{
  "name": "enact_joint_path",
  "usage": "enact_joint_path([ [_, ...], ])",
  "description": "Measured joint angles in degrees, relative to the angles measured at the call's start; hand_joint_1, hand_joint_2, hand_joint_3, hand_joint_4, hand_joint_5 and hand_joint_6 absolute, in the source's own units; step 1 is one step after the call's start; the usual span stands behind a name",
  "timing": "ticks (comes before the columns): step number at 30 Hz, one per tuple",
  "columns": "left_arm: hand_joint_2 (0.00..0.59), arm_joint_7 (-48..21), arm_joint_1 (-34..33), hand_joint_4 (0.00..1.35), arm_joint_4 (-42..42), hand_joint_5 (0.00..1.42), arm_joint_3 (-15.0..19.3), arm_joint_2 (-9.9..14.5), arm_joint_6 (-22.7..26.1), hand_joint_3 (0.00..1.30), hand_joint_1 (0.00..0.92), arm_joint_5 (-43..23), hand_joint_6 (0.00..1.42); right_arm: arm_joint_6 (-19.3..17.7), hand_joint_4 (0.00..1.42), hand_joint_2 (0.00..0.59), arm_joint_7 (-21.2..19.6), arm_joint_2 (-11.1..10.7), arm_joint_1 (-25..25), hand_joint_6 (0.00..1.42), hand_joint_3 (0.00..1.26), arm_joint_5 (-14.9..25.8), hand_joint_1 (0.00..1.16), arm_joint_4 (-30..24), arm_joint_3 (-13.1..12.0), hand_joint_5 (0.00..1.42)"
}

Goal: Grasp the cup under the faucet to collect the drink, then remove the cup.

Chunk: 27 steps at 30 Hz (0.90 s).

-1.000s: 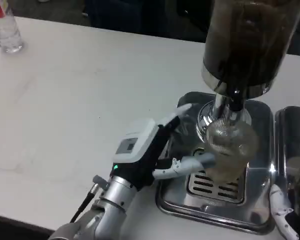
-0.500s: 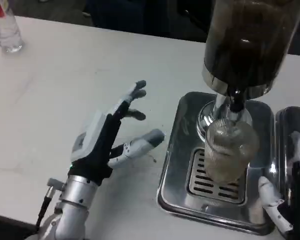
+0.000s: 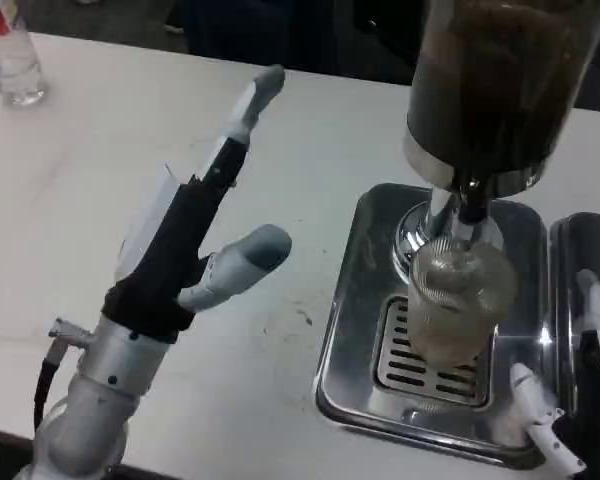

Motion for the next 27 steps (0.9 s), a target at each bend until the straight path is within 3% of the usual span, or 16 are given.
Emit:
enact_joint_path([
  [4, 0.068, -7.2, 1.0, 0.00, -7.0, 0.00, -0.2, -0.1, 3.5, 0.00, 0.000, -4.8, 0.00, -0.8, 0.00, 0.416, -0.2, 0.3, 0.2, 0.11, 0.00, 0.1, 0.17, -0.2, -0.2, 0.00],
  [9, 0.070, -12.6, 0.7, 0.00, -11.8, 0.00, -0.5, -1.0, 6.7, 0.00, 0.000, -5.4, 0.00, -1.9, 0.00, 0.411, -0.6, 0.7, 0.5, 0.13, 0.00, 0.2, 0.19, -0.2, -0.6, 0.00],
  [15, 0.081, -18.6, -2.2, 0.00, -10.5, 0.00, -1.5, -4.7, 9.1, 0.00, 0.000, -6.6, 0.00, -2.7, 0.00, 0.407, -1.5, 2.1, 0.7, 0.13, 0.00, 0.2, 0.19, -0.2, -0.7, 0.00],
  [27, 0.085, -23.7, -4.5, 0.00, -7.0, 0.00, -3.7, -10.0, 9.8, 0.00, 0.000, -5.2, 0.00, -3.9, 0.00, 0.401, -2.1, 2.4, 1.6, 0.13, 0.02, 0.2, 0.19, -0.2, -0.9, 0.00],
])
